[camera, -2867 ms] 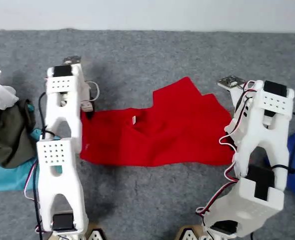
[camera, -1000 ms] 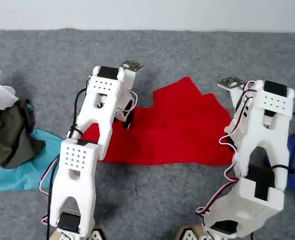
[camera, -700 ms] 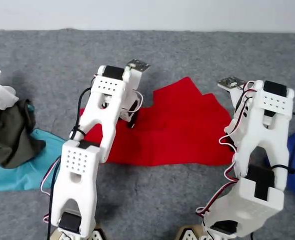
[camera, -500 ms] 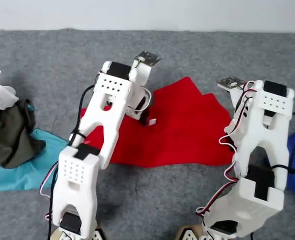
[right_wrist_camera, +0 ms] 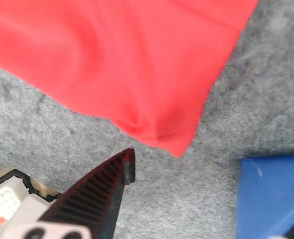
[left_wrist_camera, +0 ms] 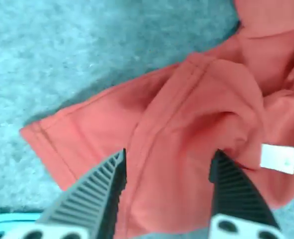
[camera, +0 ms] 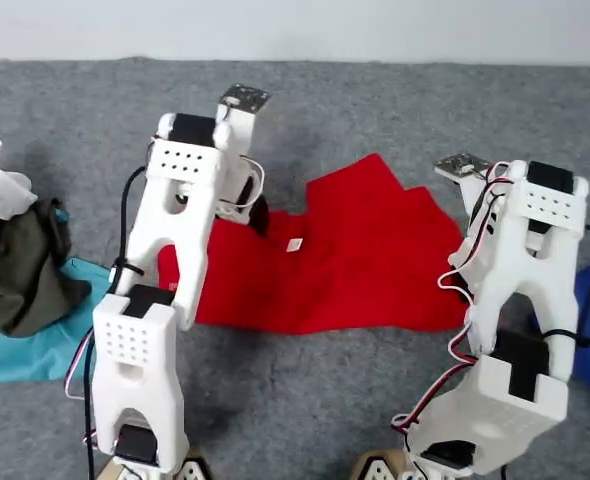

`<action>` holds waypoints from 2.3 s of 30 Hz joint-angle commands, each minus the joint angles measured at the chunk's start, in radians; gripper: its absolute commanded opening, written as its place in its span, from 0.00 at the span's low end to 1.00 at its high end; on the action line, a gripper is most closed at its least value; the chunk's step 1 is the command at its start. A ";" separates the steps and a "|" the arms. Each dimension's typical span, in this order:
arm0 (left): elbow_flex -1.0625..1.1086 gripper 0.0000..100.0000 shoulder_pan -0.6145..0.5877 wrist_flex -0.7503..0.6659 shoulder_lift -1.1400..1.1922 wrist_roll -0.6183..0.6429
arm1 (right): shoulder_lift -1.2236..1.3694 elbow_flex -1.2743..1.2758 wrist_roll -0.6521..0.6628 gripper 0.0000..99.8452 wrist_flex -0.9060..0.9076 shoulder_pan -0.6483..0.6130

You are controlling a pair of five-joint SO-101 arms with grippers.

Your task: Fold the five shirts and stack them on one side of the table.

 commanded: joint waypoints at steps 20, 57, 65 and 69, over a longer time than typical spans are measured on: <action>-0.015 0.26 0.057 -0.100 0.158 0.055 | -0.007 -0.017 -0.031 0.50 0.015 -0.010; -0.081 0.01 0.101 0.028 0.138 0.052 | -0.005 -0.017 -0.043 0.50 0.013 -0.022; 0.015 0.01 0.084 0.028 -0.017 0.058 | -0.012 -0.017 -0.043 0.50 0.013 -0.031; 0.140 0.01 0.049 0.028 -0.098 0.057 | -0.013 -0.017 -0.043 0.50 0.013 -0.031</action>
